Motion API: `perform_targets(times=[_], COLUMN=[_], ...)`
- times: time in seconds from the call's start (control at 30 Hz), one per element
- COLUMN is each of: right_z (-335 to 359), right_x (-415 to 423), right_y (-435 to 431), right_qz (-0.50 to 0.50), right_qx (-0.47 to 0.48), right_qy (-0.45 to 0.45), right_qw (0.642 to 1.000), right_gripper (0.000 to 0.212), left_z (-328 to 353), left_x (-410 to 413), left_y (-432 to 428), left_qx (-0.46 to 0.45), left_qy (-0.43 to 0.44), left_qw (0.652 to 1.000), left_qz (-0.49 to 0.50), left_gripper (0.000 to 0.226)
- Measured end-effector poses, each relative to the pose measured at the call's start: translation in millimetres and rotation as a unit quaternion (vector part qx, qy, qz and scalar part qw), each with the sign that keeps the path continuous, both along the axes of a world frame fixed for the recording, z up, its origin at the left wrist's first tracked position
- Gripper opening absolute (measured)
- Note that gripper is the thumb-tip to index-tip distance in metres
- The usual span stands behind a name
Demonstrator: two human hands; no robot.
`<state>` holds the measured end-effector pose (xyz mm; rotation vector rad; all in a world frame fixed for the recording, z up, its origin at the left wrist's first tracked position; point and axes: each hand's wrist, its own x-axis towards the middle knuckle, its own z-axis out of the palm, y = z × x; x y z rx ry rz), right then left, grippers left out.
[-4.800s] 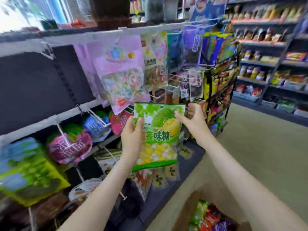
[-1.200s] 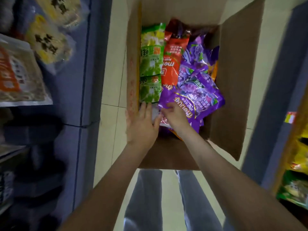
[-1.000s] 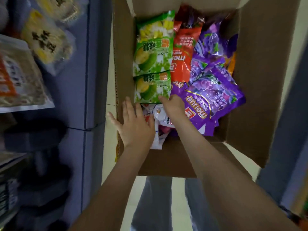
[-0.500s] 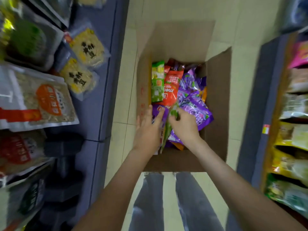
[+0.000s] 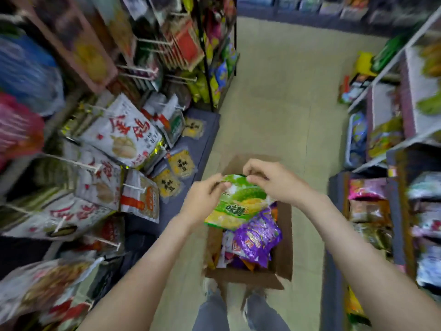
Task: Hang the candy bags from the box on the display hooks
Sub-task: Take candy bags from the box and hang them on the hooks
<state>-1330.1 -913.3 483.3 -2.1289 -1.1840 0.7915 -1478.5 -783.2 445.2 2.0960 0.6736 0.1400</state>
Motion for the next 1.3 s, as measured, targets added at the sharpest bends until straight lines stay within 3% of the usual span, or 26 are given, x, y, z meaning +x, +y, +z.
perform_targets(times=[0.13, 0.2, 0.27, 0.37, 0.43, 0.47, 0.57, 0.7, 0.8, 0.93, 1.17, 1.3], right_z=[60, 88, 116, 156, 173, 183, 211, 250, 272, 294, 321, 329], right_x=[-1, -8, -22, -53, -75, -88, -127, -180, -219, -261, -293, -297], right_y=[28, 48, 69, 102, 122, 130, 157, 191, 210, 236, 280, 298], right_qz=[-0.026, -0.039, -0.084, -0.117, -0.053, -0.015, 0.052, 0.087, 0.103, 0.126, 0.133, 0.136], right_qx=[0.072, 0.118, 0.206, 0.278, 0.26, 0.253, 0.276, 0.327, 0.347, 0.372, 0.382, 0.38], right_qy=[-0.007, -0.018, 0.004, 0.172, 0.279, 0.295, 0.296, 0.3, 0.313, 0.306, 0.29, 0.304], right_qw=[0.997, 0.992, 0.975, 0.938, 0.923, 0.921, 0.913, 0.892, 0.878, 0.867, 0.867, 0.863], right_gripper=[0.019, 0.011, 0.023, 0.036, 0.02, 0.024, 0.049, 0.043, 0.039, 0.039, 0.032, 0.042], left_z=[79, 115, 148, 192, 223, 238, 269, 294, 313, 330, 366, 374], left_x=[-29, -45, -63, -94, -115, -125, -157, -204, -234, -269, -299, -305], left_y=[16, 23, 29, 38, 41, 41, 47, 60, 65, 75, 106, 120], left_qx=[-0.045, -0.07, -0.061, -0.028, -0.016, -0.005, 0.022, 0.092, 0.12, 0.166, 0.263, 0.29], left_qy=[-0.12, -0.186, -0.231, -0.31, -0.351, -0.36, -0.376, -0.37, -0.378, -0.405, -0.325, -0.292], left_qw=[0.98, 0.953, 0.931, 0.887, 0.857, 0.846, 0.815, 0.782, 0.751, 0.709, 0.682, 0.686], left_qz=[0.154, 0.227, 0.275, 0.34, 0.376, 0.393, 0.439, 0.493, 0.527, 0.553, 0.599, 0.6], left_gripper=[0.036, 0.034, 0.028, 0.033, 0.034, 0.033, 0.024, 0.048, 0.031, 0.046, 0.044, 0.04])
